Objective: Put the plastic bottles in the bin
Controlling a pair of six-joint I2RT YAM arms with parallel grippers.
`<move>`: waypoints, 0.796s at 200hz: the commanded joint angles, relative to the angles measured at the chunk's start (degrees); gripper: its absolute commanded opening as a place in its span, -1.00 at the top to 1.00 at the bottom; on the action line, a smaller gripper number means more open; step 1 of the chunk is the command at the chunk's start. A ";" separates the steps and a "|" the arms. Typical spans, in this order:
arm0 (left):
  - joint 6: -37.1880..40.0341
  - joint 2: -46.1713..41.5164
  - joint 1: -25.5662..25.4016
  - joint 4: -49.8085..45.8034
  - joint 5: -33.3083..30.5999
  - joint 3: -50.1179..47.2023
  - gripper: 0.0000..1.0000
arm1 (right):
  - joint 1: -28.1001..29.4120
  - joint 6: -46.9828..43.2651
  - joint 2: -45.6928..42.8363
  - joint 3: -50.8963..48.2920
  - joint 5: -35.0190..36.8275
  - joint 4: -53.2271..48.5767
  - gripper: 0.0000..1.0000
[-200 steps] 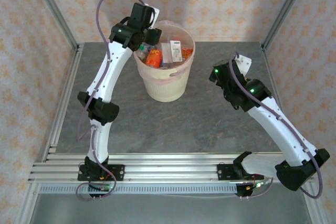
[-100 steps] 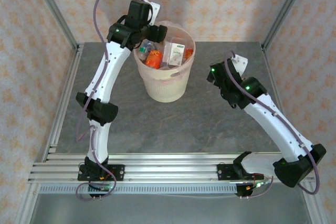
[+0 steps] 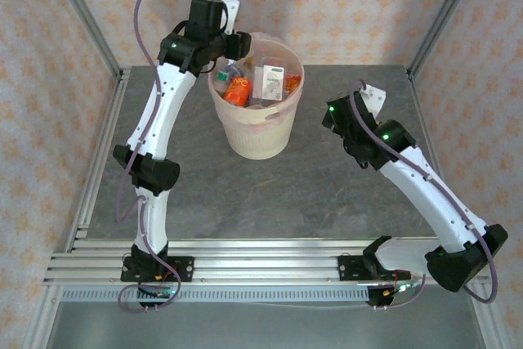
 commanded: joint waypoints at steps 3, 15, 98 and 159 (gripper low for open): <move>1.27 2.45 0.04 -2.22 -2.59 -0.24 0.01 | -0.27 0.84 -0.60 1.08 0.01 0.25 -0.98; 2.09 3.27 0.09 -2.69 -3.36 -0.23 -0.01 | -0.30 0.73 -0.58 1.04 0.00 0.38 -0.98; 2.08 5.51 0.05 4.44 1.35 2.04 -0.81 | -0.30 0.66 -0.50 1.09 -0.09 0.47 -0.98; 0.63 0.46 0.13 8.68 1.36 4.25 -1.00 | -0.30 0.22 -0.23 1.09 -0.43 0.72 -0.98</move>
